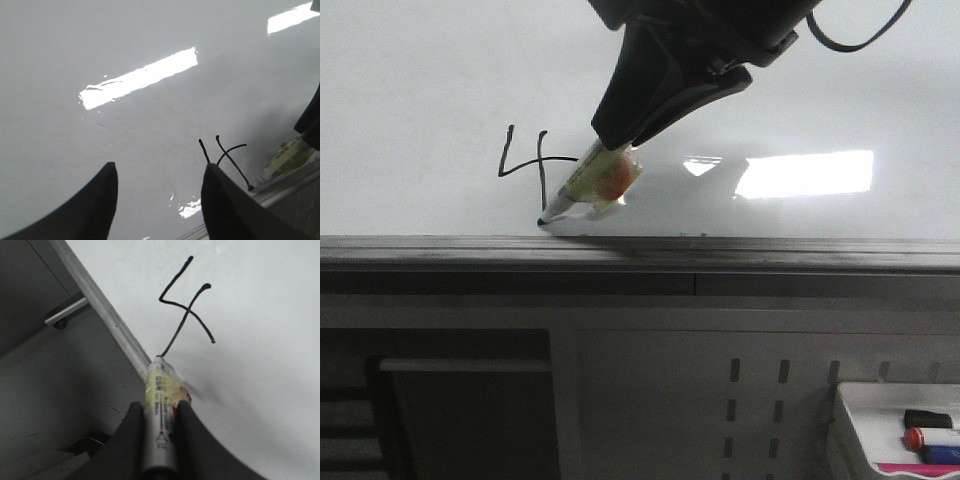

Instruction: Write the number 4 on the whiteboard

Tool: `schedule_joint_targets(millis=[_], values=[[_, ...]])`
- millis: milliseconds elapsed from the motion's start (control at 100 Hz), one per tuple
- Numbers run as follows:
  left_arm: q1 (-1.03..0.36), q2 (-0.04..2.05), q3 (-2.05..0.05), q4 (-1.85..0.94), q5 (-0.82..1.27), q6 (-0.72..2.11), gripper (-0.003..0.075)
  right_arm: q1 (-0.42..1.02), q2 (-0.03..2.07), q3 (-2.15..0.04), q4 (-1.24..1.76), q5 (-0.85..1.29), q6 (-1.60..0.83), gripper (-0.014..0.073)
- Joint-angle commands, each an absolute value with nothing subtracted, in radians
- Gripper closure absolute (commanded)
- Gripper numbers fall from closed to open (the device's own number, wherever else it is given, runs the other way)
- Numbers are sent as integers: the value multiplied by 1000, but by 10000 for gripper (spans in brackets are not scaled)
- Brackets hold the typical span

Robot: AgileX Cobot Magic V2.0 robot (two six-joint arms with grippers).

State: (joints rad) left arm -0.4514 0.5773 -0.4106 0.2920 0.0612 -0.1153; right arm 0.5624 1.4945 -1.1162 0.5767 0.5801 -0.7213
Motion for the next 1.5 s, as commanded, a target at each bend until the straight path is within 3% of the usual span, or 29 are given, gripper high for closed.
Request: schedule_joint_targets(millis=[0, 340, 740, 830, 1030, 1380, 1430, 1490], values=[[-461, 609, -441, 316, -11, -118, 365, 592, 1428, -1148, 591, 567, -742, 658], [-743, 878, -441, 588, -72, -118, 365, 744, 1396, -1219, 474, 650, -754, 658], [-755, 1034, -443, 590, -145, -118, 369, 761, 1396, -1224, 478, 708, -754, 658], [-755, 1039, -443, 590, -157, -118, 424, 761, 1396, -1224, 486, 725, -754, 658], [-755, 1040, -443, 590, -161, -118, 743, 761, 1396, -1224, 513, 727, -754, 658], [-755, 1040, -443, 588, -161, -118, 741, 761, 1396, -1224, 530, 713, -764, 655], [-755, 1040, -443, 587, -161, -118, 741, 761, 1396, -1224, 532, 713, -779, 620], [-755, 1040, -443, 573, -161, -118, 741, 761, 1396, -1224, 532, 701, -779, 497]])
